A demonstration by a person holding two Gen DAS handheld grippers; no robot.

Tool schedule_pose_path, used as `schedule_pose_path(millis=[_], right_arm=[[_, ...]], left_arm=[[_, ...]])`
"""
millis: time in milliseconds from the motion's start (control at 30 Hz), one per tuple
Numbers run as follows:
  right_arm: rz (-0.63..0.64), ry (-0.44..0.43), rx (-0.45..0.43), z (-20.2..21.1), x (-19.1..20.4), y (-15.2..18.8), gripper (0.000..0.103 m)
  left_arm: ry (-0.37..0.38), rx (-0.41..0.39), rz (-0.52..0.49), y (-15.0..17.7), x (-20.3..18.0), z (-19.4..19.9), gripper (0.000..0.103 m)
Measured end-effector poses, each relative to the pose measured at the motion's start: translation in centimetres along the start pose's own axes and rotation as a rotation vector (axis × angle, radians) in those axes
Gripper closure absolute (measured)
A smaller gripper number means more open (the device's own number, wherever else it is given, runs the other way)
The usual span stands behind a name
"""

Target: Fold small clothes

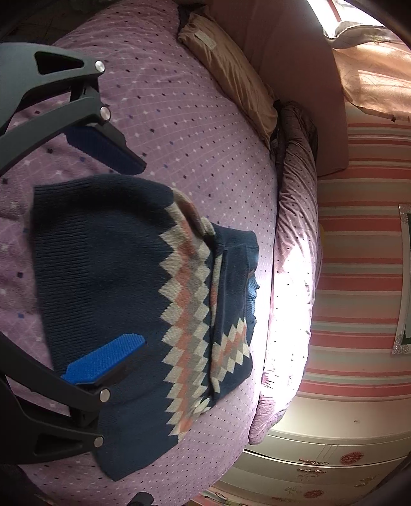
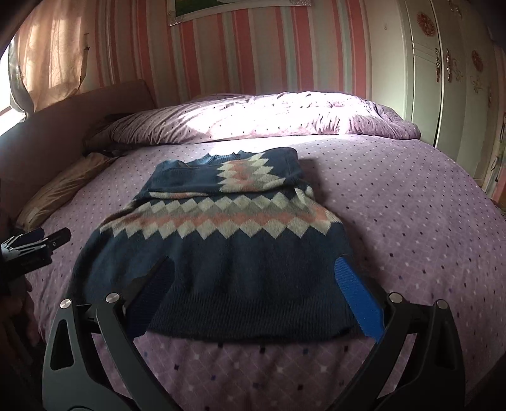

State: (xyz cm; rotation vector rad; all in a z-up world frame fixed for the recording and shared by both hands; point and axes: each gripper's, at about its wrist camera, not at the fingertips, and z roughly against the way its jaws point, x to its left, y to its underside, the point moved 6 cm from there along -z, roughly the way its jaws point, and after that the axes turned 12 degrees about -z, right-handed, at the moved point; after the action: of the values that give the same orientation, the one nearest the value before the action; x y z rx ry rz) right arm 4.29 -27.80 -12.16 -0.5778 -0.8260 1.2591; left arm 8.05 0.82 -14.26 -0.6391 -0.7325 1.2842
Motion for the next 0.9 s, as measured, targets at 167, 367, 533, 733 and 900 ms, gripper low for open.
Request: schedule_pose_path(millis=[167, 367, 533, 733, 900], right_arm=[[-0.047, 0.059, 0.049, -0.3, -4.8, 4.0, 0.003], [-0.157, 0.064, 0.048, -1.0, -8.7, 5.1, 0.003], [-0.199, 0.048, 0.063, -2.5, -10.7, 4.6, 0.003], [-0.247, 0.036, 0.138, -5.8, -12.0, 4.8, 0.024], [-0.276, 0.03, 0.205, -8.2, -12.3, 5.6, 0.047]], left_arm=[[0.021, 0.06, 0.016, 4.1, 0.3, -0.4, 0.002], [0.025, 0.137, 0.077, 7.6, 1.6, -1.7, 0.002], [-0.002, 0.148, 0.069, 8.4, 2.2, -2.1, 0.002], [-0.075, 0.184, -0.034, 8.6, 1.1, -2.8, 0.002], [-0.042, 0.131, -0.023, 8.8, 0.9, -2.6, 0.002]])
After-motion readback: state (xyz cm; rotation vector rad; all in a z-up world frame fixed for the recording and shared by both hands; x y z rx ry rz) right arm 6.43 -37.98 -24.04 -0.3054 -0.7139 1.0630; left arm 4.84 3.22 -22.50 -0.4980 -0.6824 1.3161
